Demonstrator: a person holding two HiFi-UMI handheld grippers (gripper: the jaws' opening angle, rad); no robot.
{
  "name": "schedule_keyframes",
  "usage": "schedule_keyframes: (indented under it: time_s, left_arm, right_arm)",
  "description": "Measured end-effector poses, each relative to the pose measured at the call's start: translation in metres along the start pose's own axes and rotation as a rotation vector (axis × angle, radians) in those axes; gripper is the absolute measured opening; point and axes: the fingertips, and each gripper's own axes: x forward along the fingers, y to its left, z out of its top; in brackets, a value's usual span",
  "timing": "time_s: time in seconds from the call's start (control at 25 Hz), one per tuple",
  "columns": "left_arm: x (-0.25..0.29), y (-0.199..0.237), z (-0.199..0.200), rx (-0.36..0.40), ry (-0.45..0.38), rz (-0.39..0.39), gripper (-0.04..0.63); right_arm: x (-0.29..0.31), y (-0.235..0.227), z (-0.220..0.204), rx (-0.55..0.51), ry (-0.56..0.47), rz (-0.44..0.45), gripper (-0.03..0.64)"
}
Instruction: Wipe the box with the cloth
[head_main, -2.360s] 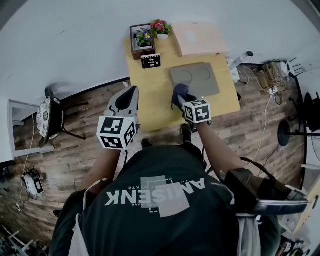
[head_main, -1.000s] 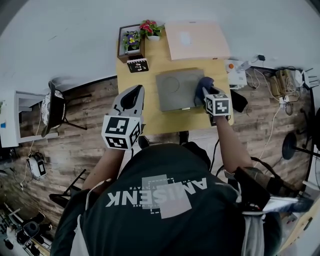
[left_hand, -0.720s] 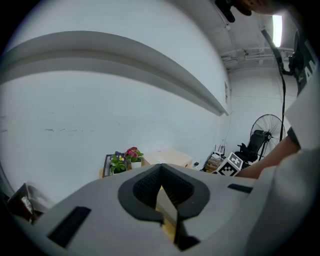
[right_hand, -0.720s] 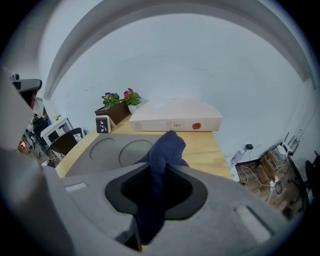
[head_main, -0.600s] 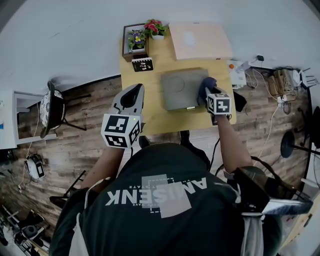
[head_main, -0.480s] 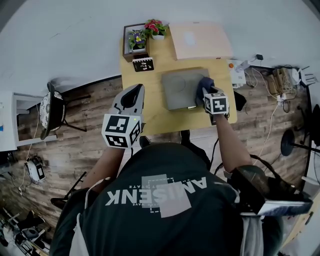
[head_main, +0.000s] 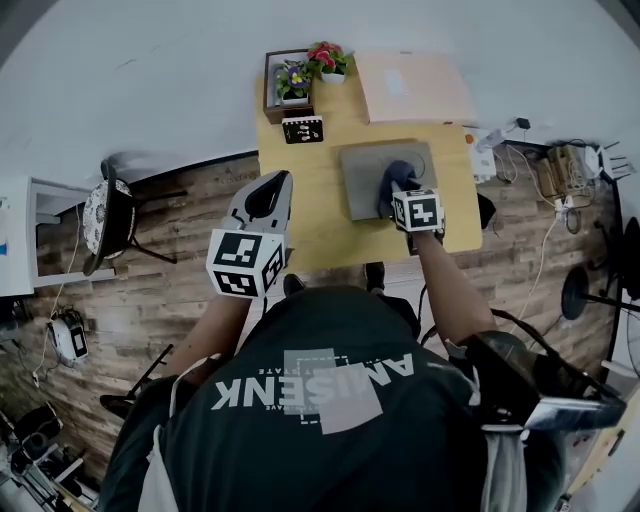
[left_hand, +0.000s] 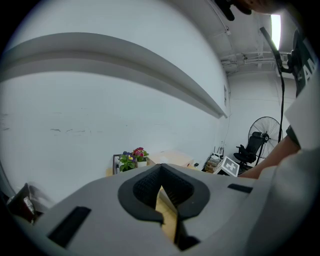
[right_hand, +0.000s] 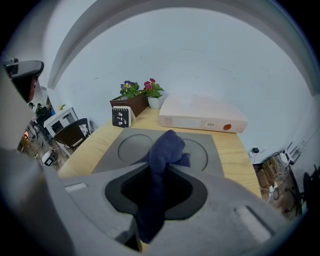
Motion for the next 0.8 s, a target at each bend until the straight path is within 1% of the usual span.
schedule_keyframes:
  time_s: [0.16, 0.36, 0.8]
  left_arm:
    - [-0.012, 0.008, -0.003, -0.011, -0.004, 0.016, 0.000]
    - [-0.029, 0.015, -0.008, -0.011, -0.010, 0.035, 0.000]
    - [-0.067, 0.041, -0.023, -0.030, -0.005, 0.091, 0.000]
  right_arm:
    - [0.004, 0.023, 0.003, 0.009, -0.005, 0.030, 0.072]
    - [0.010, 0.047, 0.008, -0.017, 0.011, 0.038, 0.072]
    - [0.021, 0.108, 0.018, -0.070, 0.020, 0.121, 0.072]
